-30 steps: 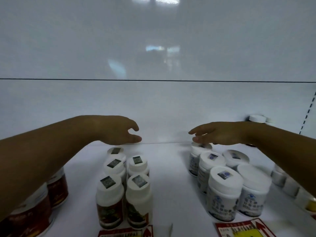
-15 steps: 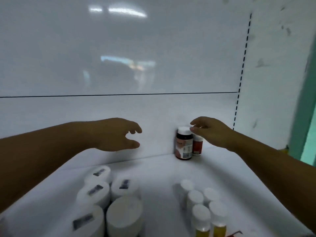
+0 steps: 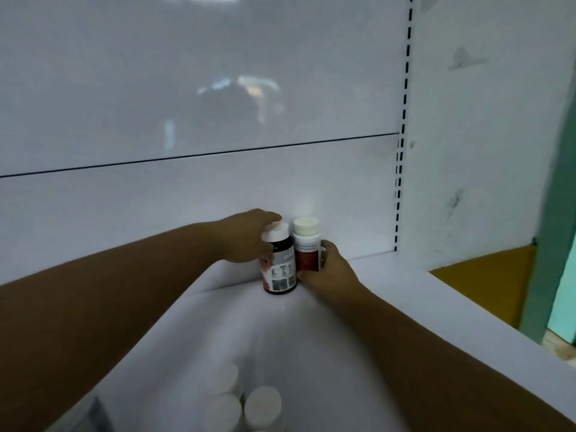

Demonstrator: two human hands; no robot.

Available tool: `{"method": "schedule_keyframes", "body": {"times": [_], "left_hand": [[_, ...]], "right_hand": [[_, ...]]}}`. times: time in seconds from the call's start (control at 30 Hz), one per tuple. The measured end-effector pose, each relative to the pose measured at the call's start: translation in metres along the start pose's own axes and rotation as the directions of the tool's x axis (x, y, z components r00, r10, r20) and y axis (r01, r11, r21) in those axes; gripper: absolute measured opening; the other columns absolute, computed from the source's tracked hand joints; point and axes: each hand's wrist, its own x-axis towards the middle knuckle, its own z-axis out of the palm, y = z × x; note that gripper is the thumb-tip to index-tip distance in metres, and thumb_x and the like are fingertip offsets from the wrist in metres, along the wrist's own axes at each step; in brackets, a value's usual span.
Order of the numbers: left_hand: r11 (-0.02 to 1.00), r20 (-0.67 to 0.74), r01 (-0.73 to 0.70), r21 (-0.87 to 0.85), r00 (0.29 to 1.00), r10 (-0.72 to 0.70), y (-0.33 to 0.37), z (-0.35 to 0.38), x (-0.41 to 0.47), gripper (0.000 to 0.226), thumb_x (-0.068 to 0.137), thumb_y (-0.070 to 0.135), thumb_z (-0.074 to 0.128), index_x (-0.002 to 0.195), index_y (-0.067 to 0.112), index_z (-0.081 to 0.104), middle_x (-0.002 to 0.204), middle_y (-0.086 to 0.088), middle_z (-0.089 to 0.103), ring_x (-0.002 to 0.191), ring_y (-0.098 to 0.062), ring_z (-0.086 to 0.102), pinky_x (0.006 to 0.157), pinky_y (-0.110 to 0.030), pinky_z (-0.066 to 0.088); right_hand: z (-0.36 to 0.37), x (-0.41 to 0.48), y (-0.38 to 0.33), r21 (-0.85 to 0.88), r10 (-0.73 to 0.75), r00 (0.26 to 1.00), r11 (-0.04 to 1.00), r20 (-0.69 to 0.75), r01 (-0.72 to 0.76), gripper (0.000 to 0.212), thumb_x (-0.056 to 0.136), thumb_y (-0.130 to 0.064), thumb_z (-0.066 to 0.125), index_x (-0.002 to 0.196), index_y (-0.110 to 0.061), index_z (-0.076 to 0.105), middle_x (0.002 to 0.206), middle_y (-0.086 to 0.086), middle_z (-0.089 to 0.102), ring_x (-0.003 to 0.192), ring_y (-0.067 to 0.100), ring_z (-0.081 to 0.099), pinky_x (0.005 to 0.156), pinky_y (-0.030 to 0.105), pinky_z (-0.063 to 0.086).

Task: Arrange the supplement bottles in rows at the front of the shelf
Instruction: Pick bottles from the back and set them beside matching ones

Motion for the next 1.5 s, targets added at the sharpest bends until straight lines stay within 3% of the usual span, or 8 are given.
{"method": "schedule_keyframes", "body": {"times": [0.17, 0.33, 0.77, 0.93, 1.03, 1.17, 1.33, 1.5], "left_hand": [[0.999, -0.113, 0.043, -0.033, 0.993, -0.046, -0.005, 0.008, 0.011, 0.053, 0.087, 0.027, 0.059, 0.137, 0.020, 0.044, 0.141, -0.005, 0.044, 0.127, -0.022, 0.041, 0.102, -0.029, 0.032], [0.988, -0.110, 0.154, -0.018, 0.982, -0.155, -0.010, 0.005, 0.007, 0.059, 0.080, 0.053, 0.060, 0.131, 0.025, 0.049, 0.125, -0.005, 0.049, 0.104, -0.021, 0.049, 0.082, -0.029, 0.039], [0.900, -0.101, 0.165, -0.404, 0.970, -0.223, -0.017, 0.014, -0.002, 0.043, 0.074, 0.036, 0.074, 0.108, 0.021, 0.053, 0.111, -0.003, 0.057, 0.089, -0.019, 0.056, 0.056, -0.022, 0.044], [0.853, -0.079, 0.178, -0.491, 0.966, -0.247, -0.017, 0.017, 0.000, 0.044, 0.073, 0.034, 0.076, 0.108, 0.020, 0.054, 0.113, -0.005, 0.058, 0.097, -0.022, 0.058, 0.070, -0.029, 0.050], [0.747, -0.012, 0.211, -0.631, 0.959, -0.282, -0.018, 0.014, -0.002, 0.045, 0.069, 0.031, 0.080, 0.106, 0.020, 0.057, 0.107, -0.002, 0.061, 0.092, -0.017, 0.061, 0.060, -0.024, 0.053], [0.690, -0.006, 0.221, -0.689, 0.950, -0.311, -0.017, 0.008, -0.004, 0.040, 0.064, 0.039, 0.081, 0.092, 0.016, 0.063, 0.092, -0.001, 0.067, 0.081, -0.013, 0.065, 0.052, -0.019, 0.050], [0.576, -0.033, 0.141, -0.805, 0.959, -0.282, -0.014, -0.008, -0.022, 0.062, 0.055, 0.053, 0.076, 0.098, 0.009, 0.066, 0.090, -0.007, 0.074, 0.087, -0.022, 0.069, 0.068, -0.029, 0.054], [0.593, -0.107, 0.046, -0.804, 0.970, -0.220, 0.001, -0.030, -0.052, 0.069, 0.053, 0.061, 0.068, 0.101, 0.011, 0.065, 0.093, -0.007, 0.074, 0.088, -0.022, 0.070, 0.070, -0.031, 0.054]], "right_hand": [[-0.002, 0.005, 0.006, -0.067, -0.055, 0.994, 0.997, -0.096, 0.048, 0.067, 0.074, -0.023, 0.074, 0.132, -0.018, 0.041, 0.128, 0.004, 0.057, 0.110, 0.020, 0.057, 0.088, 0.030, 0.044], [0.000, 0.008, 0.010, -0.149, -0.053, 0.995, 0.988, -0.083, 0.040, 0.053, 0.071, -0.032, 0.077, 0.110, -0.022, 0.043, 0.108, -0.002, 0.058, 0.089, 0.013, 0.054, 0.074, 0.026, 0.040], [-0.004, 0.001, 0.004, -0.117, -0.052, 0.998, 0.992, 0.021, 0.054, 0.052, 0.068, -0.042, 0.077, 0.105, -0.022, 0.046, 0.092, -0.010, 0.056, 0.087, 0.010, 0.058, 0.073, 0.023, 0.042], [-0.006, -0.003, 0.003, -0.187, -0.095, 0.988, 0.975, 0.120, 0.117, 0.052, 0.064, -0.029, 0.079, 0.111, -0.023, 0.057, 0.101, -0.006, 0.066, 0.095, 0.015, 0.062, 0.078, 0.024, 0.045], [-0.005, -0.003, 0.003, -0.187, -0.082, 0.990, 0.977, 0.118, 0.104, 0.055, 0.059, -0.030, 0.082, 0.107, -0.022, 0.056, 0.103, -0.005, 0.066, 0.091, 0.012, 0.060, 0.073, 0.023, 0.043], [-0.008, -0.004, -0.003, -0.054, -0.079, 0.988, 0.995, 0.130, 0.087, 0.058, 0.057, -0.029, 0.084, 0.103, -0.025, 0.049, 0.097, -0.011, 0.061, 0.086, 0.003, 0.058, 0.064, 0.014, 0.041], [-0.010, -0.018, -0.024, 0.161, -0.208, 0.962, 0.970, 0.179, 0.180, 0.052, 0.062, -0.033, 0.082, 0.099, -0.047, 0.050, 0.101, -0.021, 0.064, 0.092, -0.003, 0.062, 0.065, 0.012, 0.048], [-0.011, -0.038, -0.054, 0.260, -0.309, 0.940, 0.928, 0.142, 0.266, 0.048, 0.072, -0.023, 0.077, 0.109, -0.039, 0.051, 0.108, -0.013, 0.065, 0.096, 0.005, 0.064, 0.081, 0.027, 0.055]]}}
